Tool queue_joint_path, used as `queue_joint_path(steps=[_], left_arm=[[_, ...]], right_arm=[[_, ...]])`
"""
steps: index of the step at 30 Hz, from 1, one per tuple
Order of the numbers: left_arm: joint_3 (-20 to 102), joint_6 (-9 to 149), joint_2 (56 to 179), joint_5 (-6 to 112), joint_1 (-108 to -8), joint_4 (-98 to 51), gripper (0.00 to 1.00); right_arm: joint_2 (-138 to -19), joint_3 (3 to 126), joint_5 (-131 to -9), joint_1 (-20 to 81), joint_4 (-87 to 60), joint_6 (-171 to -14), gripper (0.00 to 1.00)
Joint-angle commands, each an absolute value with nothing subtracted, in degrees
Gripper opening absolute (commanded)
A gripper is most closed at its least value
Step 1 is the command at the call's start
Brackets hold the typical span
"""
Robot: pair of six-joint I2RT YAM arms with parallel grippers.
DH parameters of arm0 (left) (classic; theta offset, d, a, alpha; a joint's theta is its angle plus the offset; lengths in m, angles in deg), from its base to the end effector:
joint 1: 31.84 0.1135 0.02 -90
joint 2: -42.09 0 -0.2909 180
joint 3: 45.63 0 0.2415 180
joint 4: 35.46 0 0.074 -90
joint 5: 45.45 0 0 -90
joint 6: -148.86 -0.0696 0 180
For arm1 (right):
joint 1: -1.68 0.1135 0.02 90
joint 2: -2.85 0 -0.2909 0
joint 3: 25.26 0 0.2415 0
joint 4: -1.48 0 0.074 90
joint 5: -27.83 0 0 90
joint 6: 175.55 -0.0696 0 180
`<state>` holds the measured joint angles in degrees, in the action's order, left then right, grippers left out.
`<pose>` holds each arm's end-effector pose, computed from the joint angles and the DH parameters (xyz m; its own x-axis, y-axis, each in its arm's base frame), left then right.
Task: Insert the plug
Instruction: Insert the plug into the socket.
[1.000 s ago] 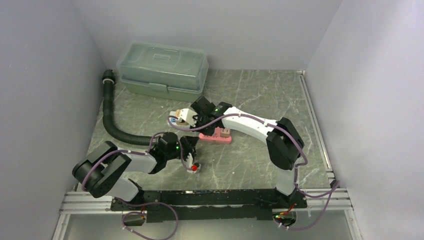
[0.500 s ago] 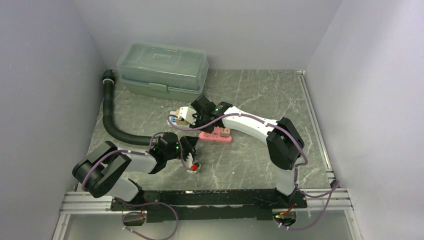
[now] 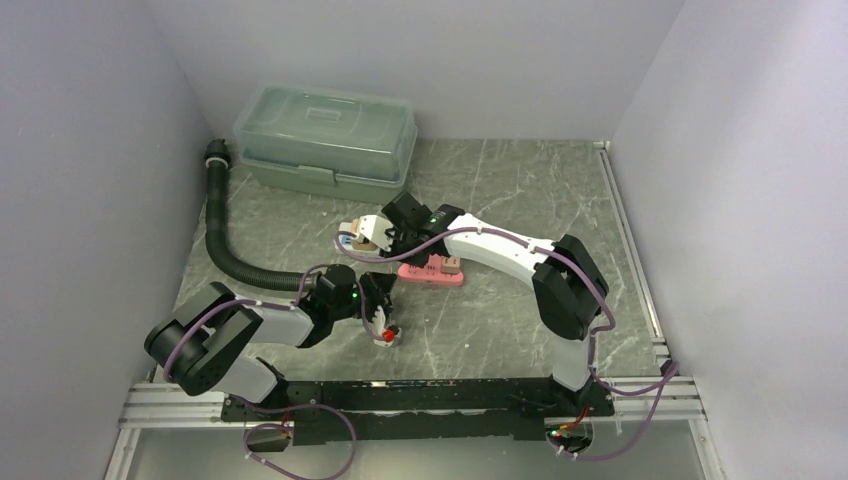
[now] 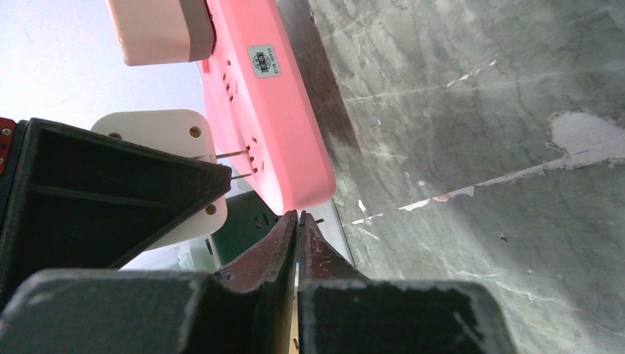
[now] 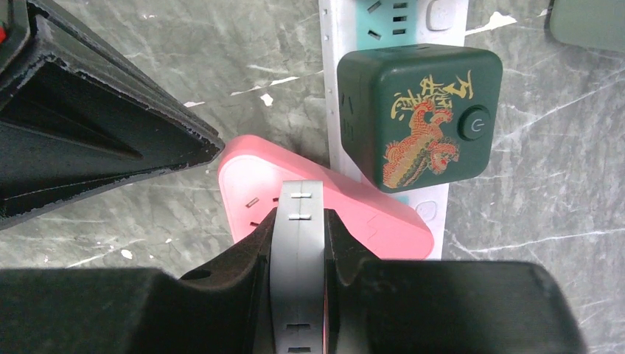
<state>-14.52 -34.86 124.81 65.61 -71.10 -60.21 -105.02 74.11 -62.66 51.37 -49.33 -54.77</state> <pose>0.1832 -0.1821 0.1500 0.8597 0.5000 -0.1041 0.2947 -0.3190 0.9008 0.2722 0.3217 0.2312 -0.0863 -0.8927 -0.4423 -0.9422 0.2173 -0.2549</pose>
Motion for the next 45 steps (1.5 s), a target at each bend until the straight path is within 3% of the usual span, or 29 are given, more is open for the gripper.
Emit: queue_joint_path(steps=[1, 31, 45], left_arm=[[-13.25, -34.74, 123.83, 65.38, -71.39, -60.74, 0.10], [-12.55, -33.83, 123.80, 65.02, -71.39, -60.10, 0.10], [-17.59, -31.86, 114.99, 59.83, -71.36, -54.96, 0.07]], right_arm=[[-101.79, 73.48, -62.32, 51.25, -48.83, -53.90, 0.00], [-102.44, 71.03, -62.52, 52.21, -48.74, -55.53, 0.00], [-101.82, 66.79, -62.32, 53.95, -46.34, -58.62, 0.00]])
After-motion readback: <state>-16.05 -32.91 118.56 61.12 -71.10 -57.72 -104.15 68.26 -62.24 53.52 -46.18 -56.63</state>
